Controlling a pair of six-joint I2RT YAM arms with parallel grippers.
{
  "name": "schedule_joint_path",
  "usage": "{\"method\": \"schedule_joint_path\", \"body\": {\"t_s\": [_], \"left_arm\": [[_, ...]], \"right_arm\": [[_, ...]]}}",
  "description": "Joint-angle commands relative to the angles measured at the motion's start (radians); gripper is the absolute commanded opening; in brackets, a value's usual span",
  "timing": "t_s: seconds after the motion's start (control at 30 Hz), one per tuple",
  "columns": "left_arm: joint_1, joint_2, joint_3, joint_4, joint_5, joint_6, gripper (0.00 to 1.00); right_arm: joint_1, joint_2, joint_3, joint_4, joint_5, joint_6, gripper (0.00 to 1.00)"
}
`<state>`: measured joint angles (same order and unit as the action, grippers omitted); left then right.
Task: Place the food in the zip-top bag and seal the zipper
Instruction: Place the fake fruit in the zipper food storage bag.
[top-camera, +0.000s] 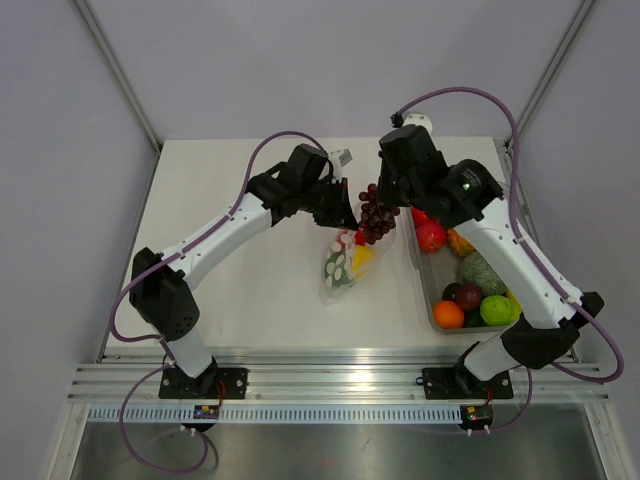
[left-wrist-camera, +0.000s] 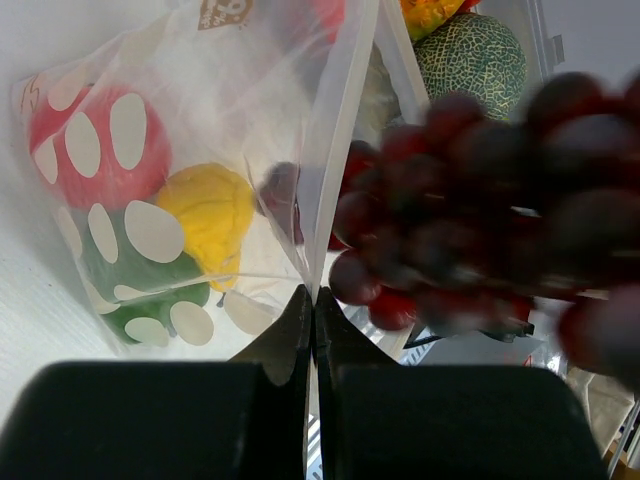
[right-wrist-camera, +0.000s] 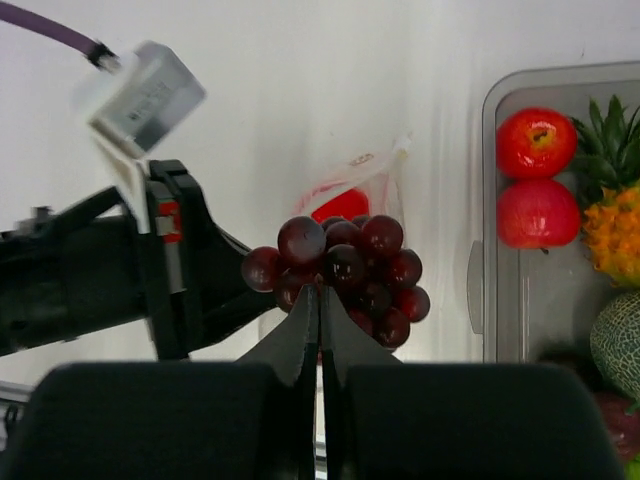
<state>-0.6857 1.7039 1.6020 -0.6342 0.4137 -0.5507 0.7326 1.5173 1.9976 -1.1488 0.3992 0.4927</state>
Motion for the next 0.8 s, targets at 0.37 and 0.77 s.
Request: {"method": "schedule_joint_path", "body": {"t_s": [0.37,0.77], "left_arm": [[0.023,-0.067,0.018,0.059,0.071,-0.015,0.00],[0.023,-0.085,0.007,0.067,0.083,-0.018,0.00]], "right_arm": [[0.011,-0.046,-0.327,0.159,-0.002,0.072,0.00],[0.011,0.032,-0.240,0.188,0.003,0.067,0.00]]}}
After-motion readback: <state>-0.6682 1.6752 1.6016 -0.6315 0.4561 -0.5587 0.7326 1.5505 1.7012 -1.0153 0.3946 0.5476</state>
